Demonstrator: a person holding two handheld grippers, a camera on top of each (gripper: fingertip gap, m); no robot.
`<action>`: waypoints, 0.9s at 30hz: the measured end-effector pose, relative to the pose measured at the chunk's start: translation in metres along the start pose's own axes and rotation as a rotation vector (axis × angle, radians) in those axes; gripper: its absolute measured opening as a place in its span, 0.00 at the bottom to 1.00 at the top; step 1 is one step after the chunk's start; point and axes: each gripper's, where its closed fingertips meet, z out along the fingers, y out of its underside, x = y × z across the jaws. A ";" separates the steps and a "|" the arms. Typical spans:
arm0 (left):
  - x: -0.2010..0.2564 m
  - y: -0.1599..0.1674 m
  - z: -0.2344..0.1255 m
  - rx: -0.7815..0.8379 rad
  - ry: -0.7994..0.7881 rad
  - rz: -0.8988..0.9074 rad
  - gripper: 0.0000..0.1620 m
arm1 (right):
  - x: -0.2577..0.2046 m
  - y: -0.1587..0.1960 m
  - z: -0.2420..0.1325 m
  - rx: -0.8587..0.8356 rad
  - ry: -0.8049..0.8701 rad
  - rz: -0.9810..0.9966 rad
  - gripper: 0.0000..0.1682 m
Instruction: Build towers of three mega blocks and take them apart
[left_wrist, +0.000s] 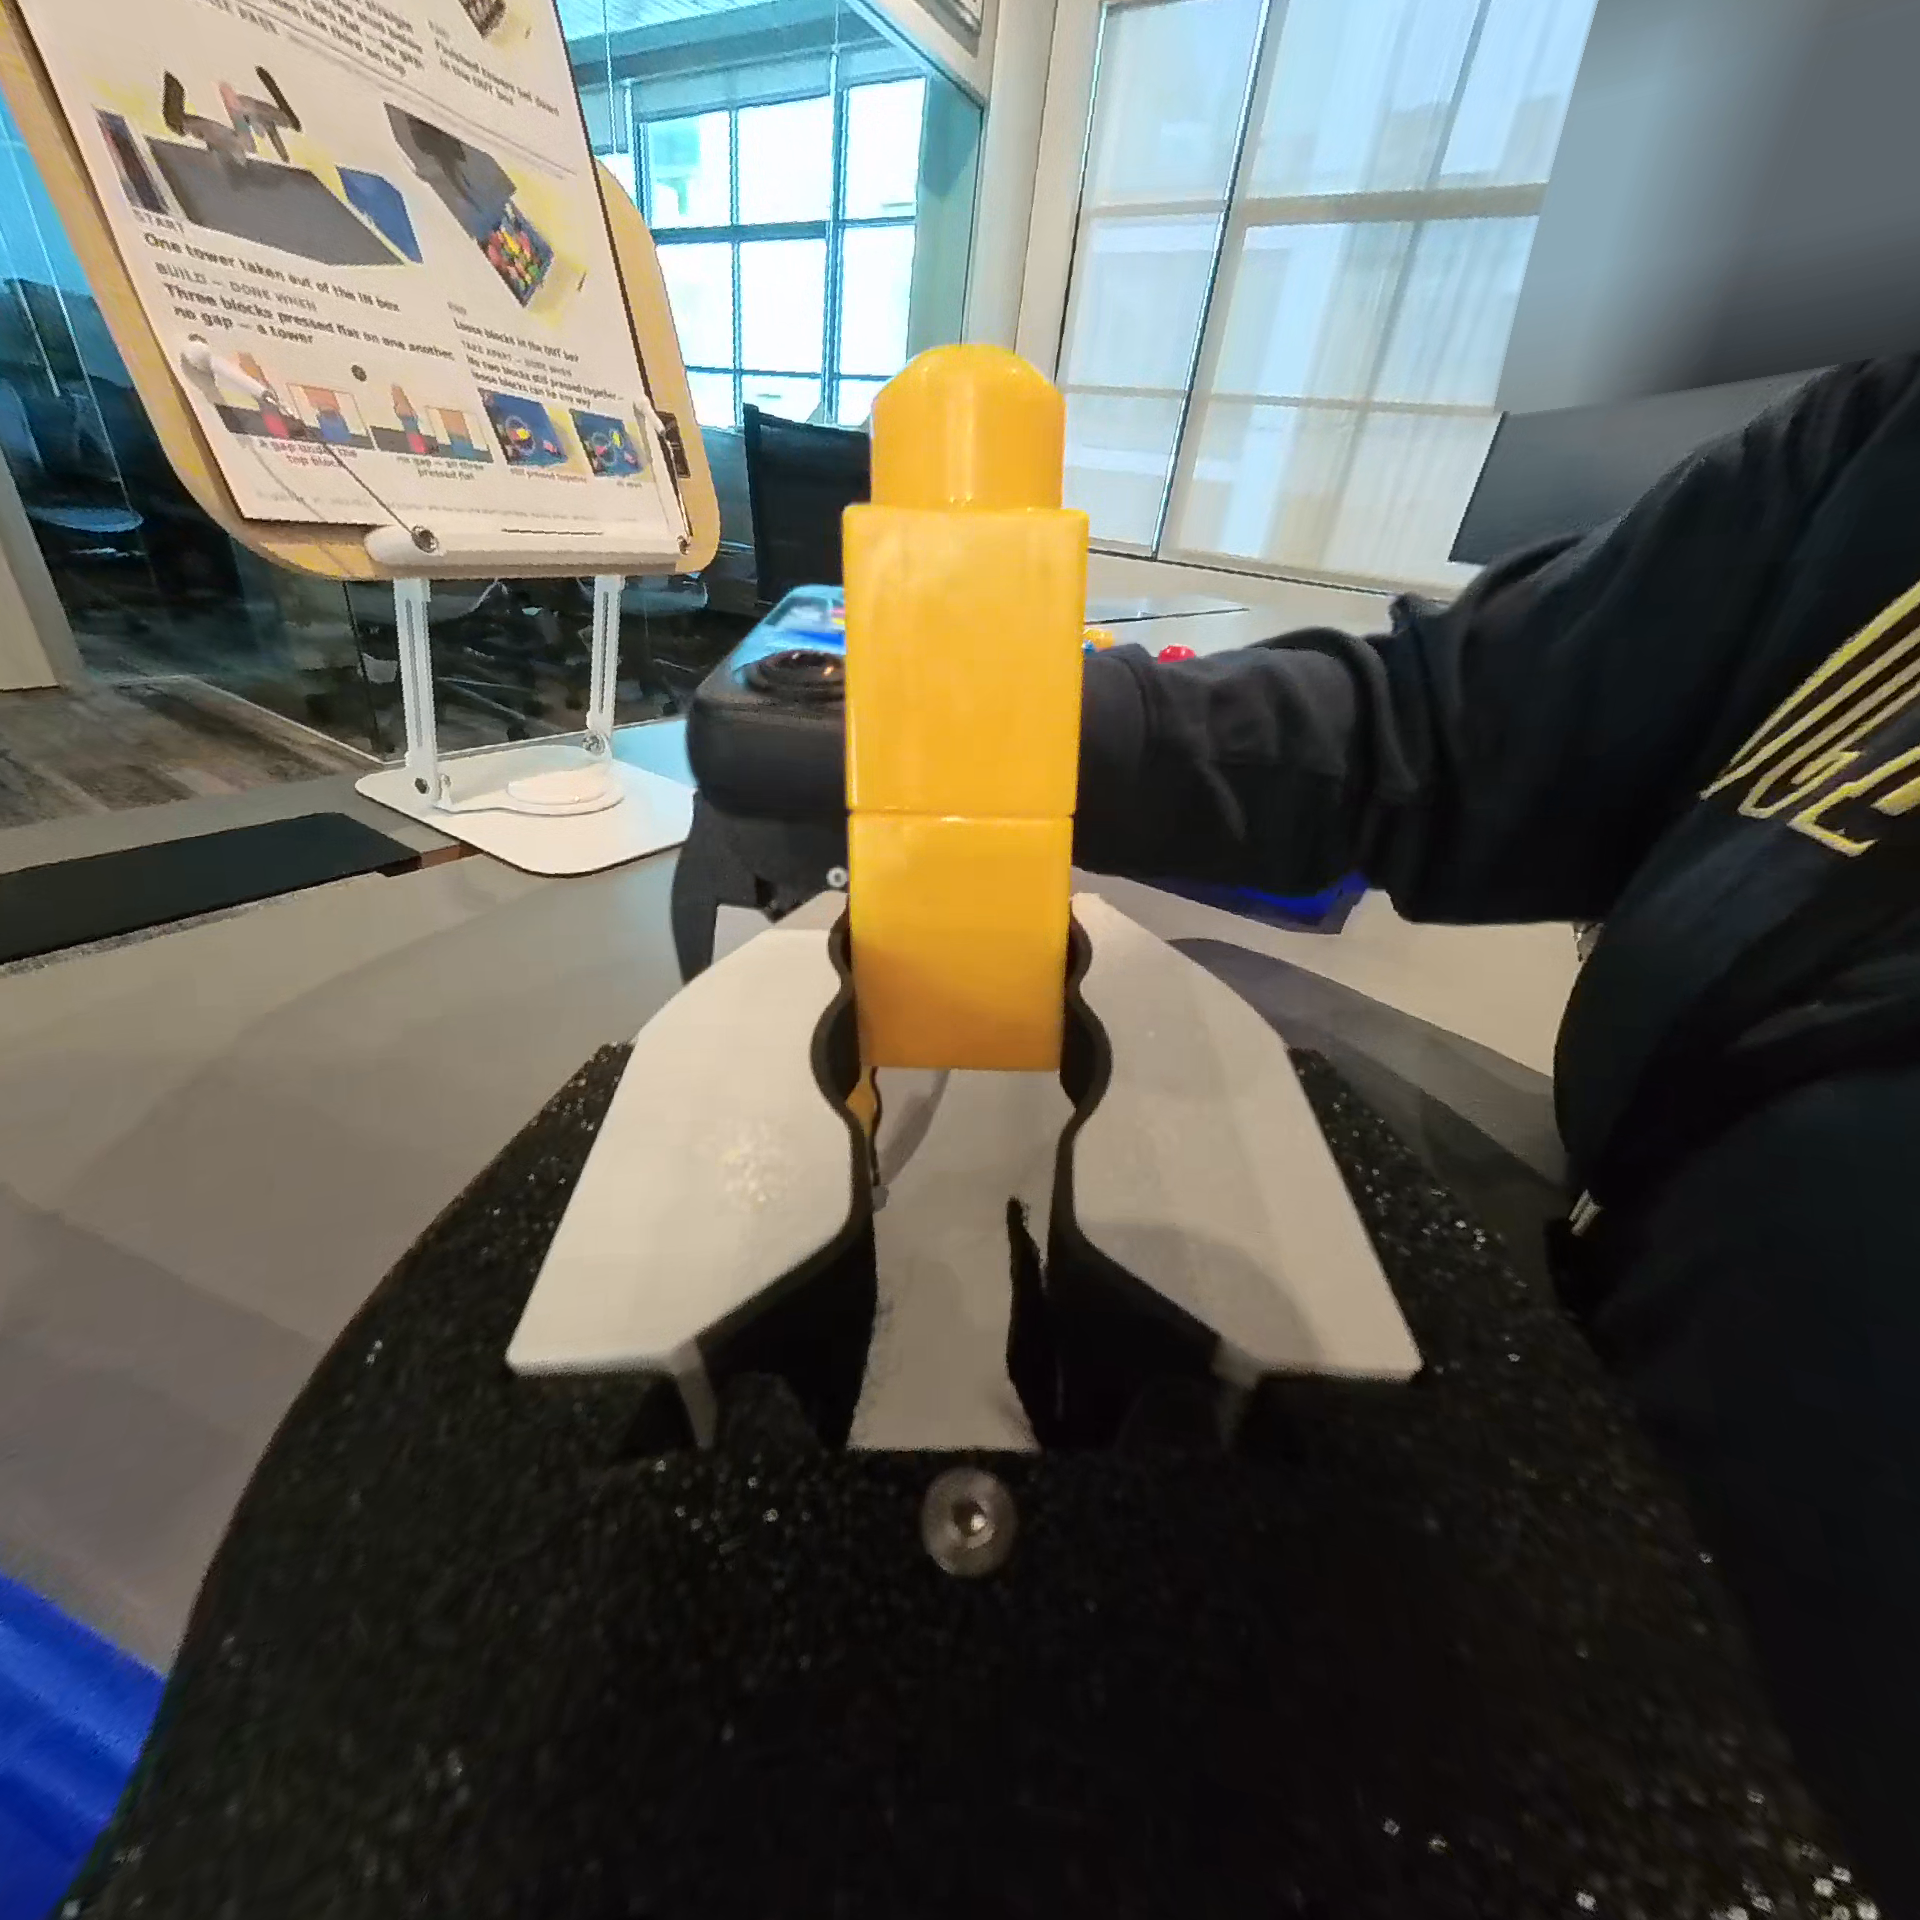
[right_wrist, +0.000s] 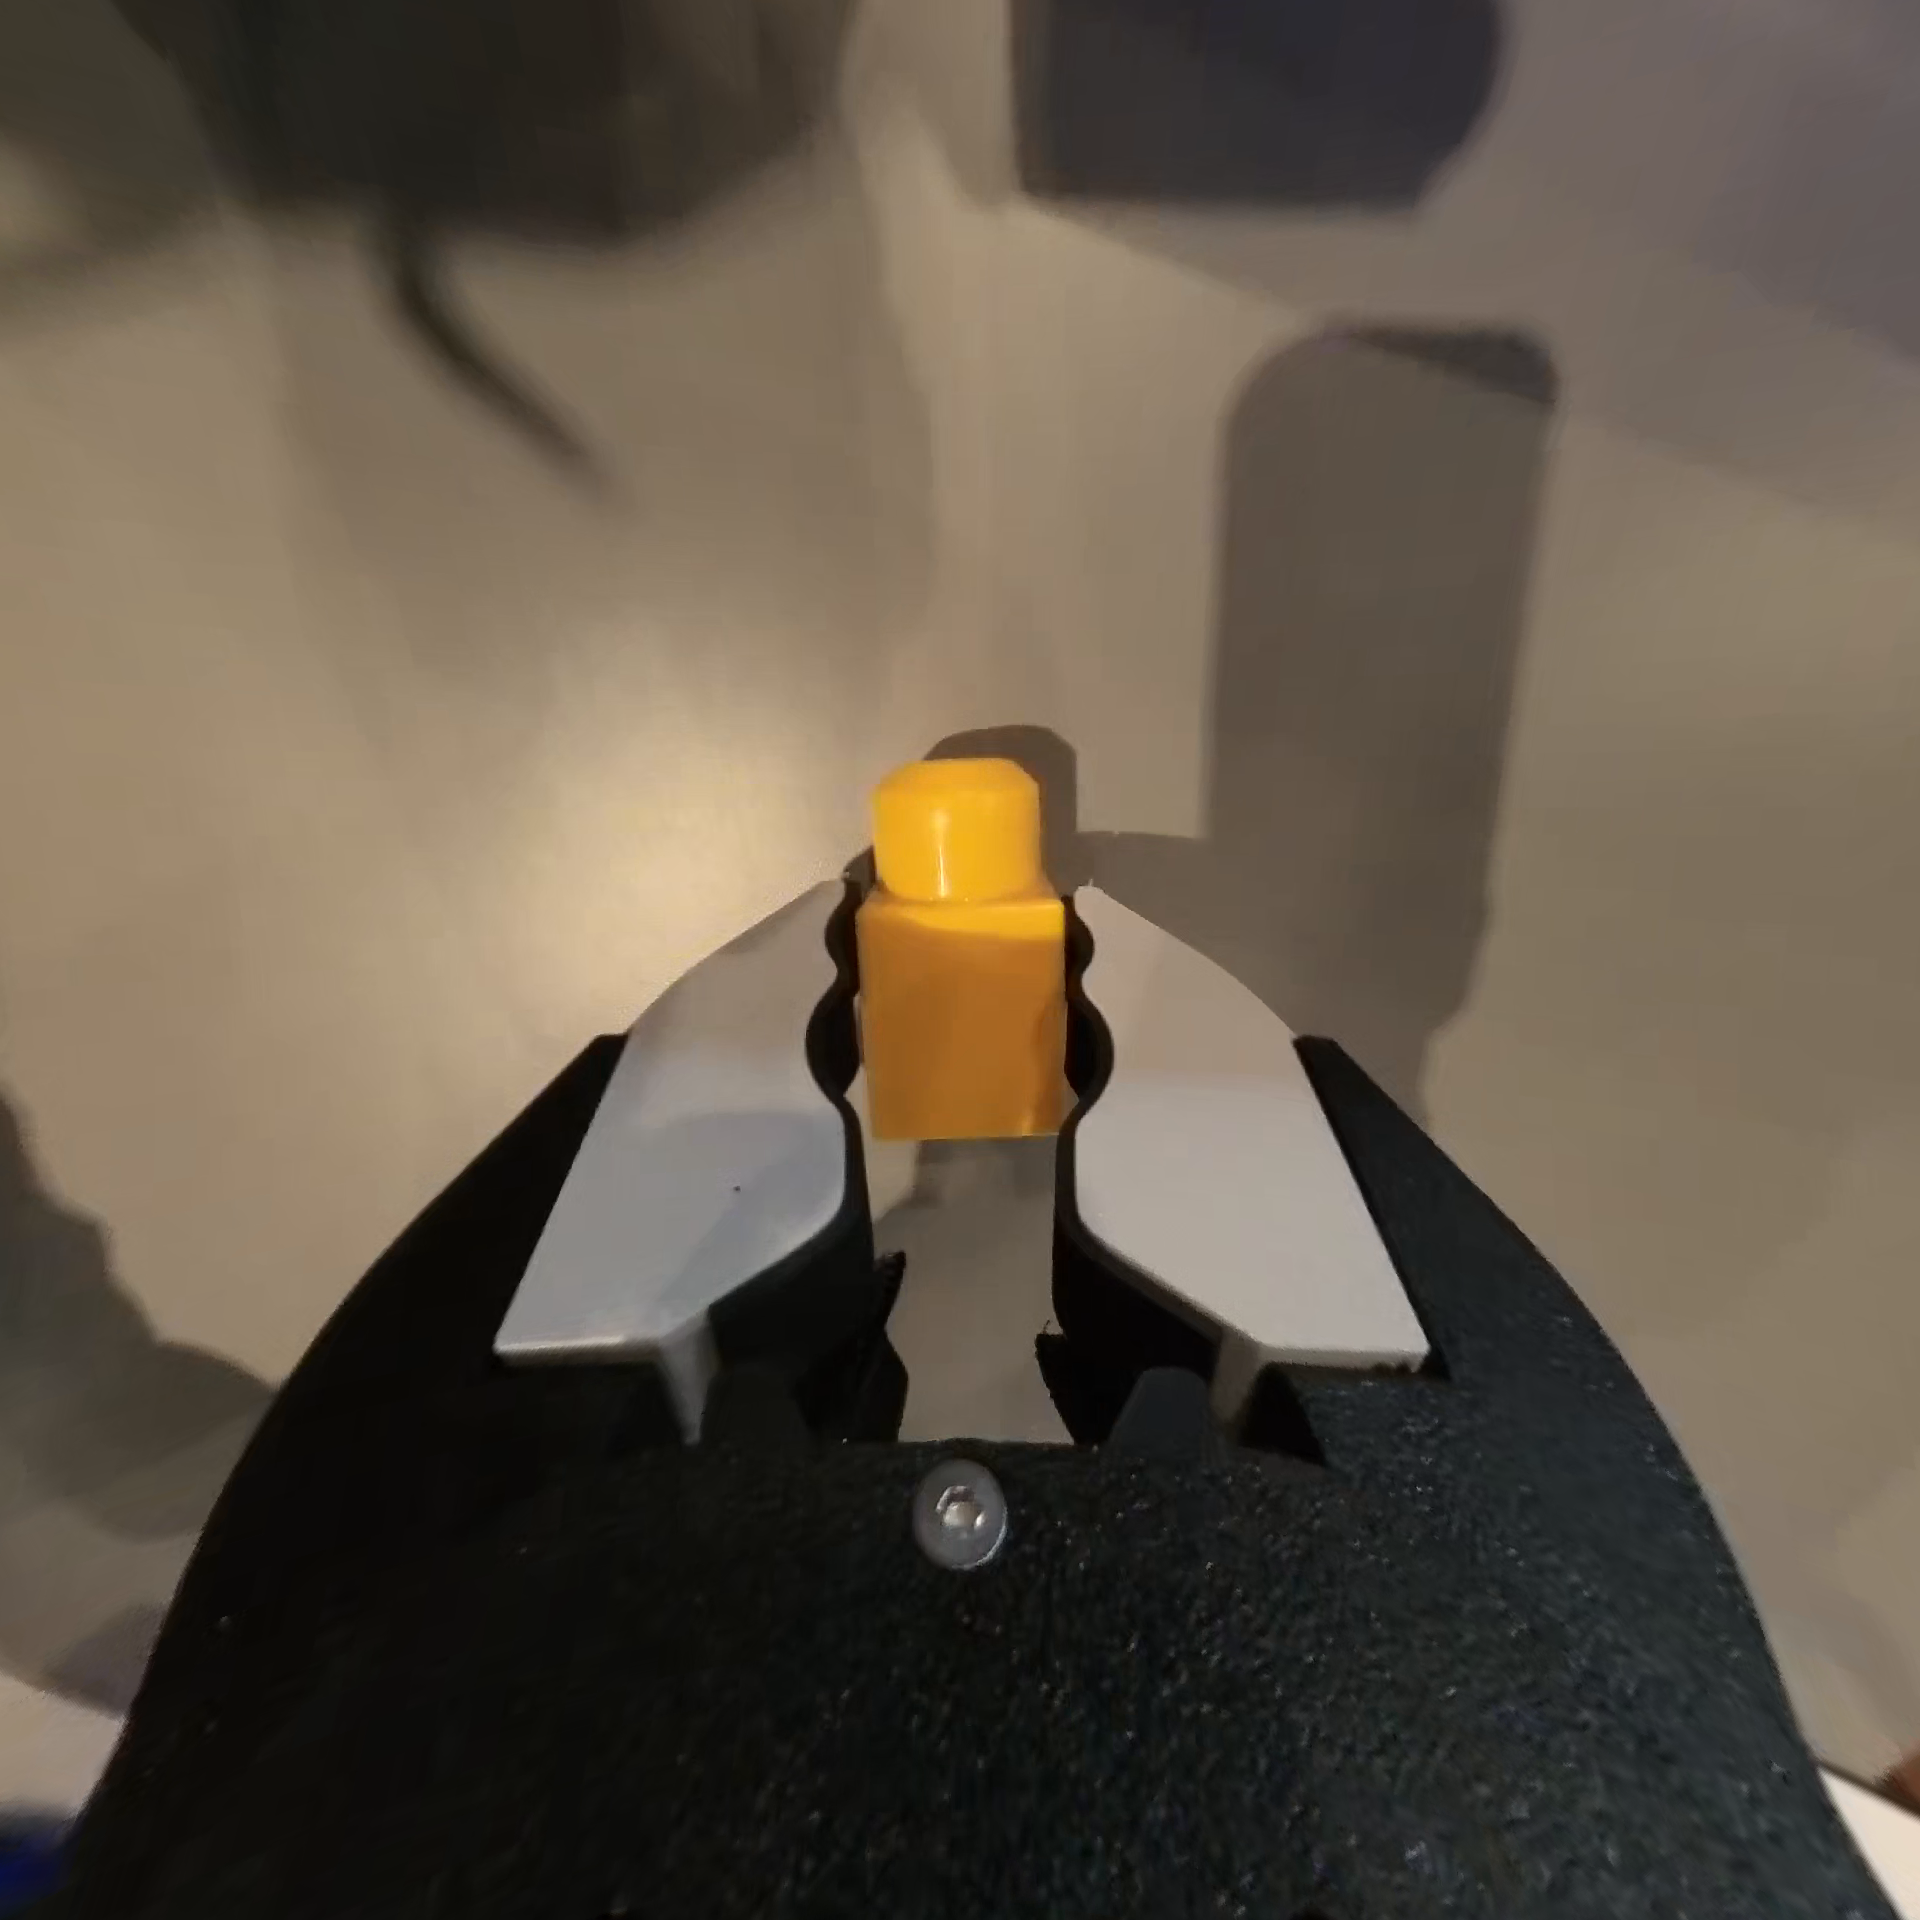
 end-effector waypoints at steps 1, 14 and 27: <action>0.000 -0.001 0.000 0.001 0.003 -0.001 0.22 | 0.000 -0.002 -0.004 0.040 0.023 0.007 0.22; 0.006 -0.005 0.057 0.009 0.099 -0.085 0.22 | 0.004 -0.026 -0.237 1.326 0.657 0.400 0.21; 0.023 -0.004 0.092 -0.042 0.189 -0.111 0.22 | -0.033 -0.062 -0.260 1.724 0.322 0.372 0.21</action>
